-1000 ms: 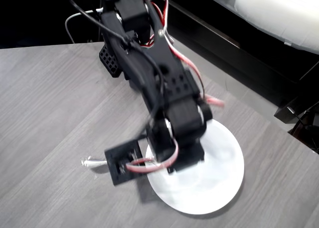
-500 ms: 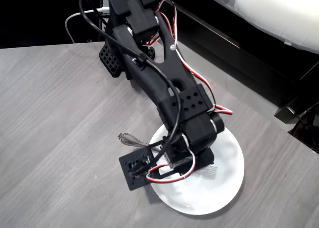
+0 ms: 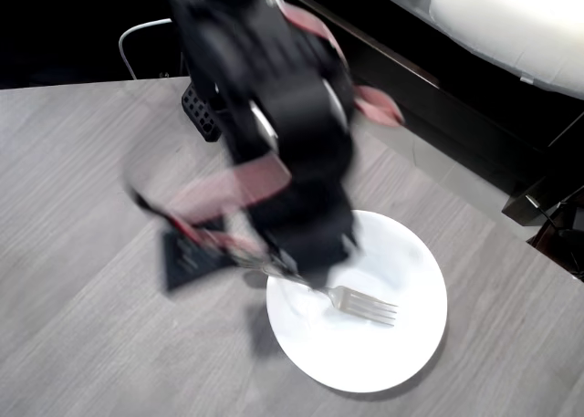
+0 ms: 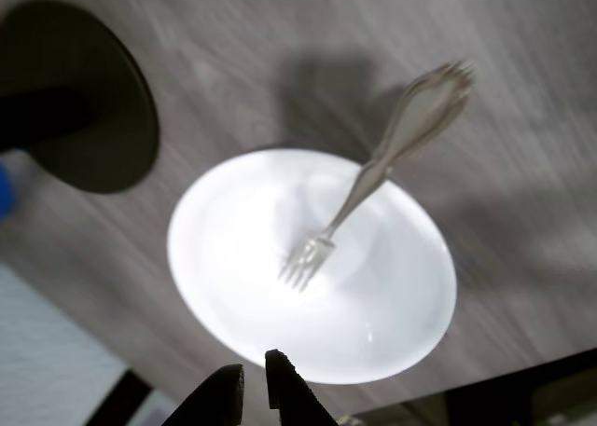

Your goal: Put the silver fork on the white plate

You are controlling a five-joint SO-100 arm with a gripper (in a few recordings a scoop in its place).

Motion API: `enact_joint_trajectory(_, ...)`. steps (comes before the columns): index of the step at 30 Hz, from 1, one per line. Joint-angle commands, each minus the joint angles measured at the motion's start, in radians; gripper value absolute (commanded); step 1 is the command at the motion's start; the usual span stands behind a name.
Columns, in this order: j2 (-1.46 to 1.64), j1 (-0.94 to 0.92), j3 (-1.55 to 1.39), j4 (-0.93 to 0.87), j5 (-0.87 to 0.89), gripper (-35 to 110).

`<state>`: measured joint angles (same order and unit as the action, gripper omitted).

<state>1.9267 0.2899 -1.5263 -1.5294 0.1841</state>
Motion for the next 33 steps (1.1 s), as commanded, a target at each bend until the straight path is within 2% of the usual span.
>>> enact_joint_trajectory(1, 0.302, -0.055, -0.186, 0.049, -0.002, 0)
enact_joint_trajectory(9, 0.664, -0.077, -0.621, 0.163, -0.037, 0)
enact_joint_trajectory(13, 0.678, -0.132, -0.673, 0.213, -0.058, 0)
enact_joint_trajectory(22, 0.767, -0.104, -0.953, 0.354, -0.058, 0)
enact_joint_trajectory(33, 1.18, -0.264, -1.272, 0.368, -0.064, 0)
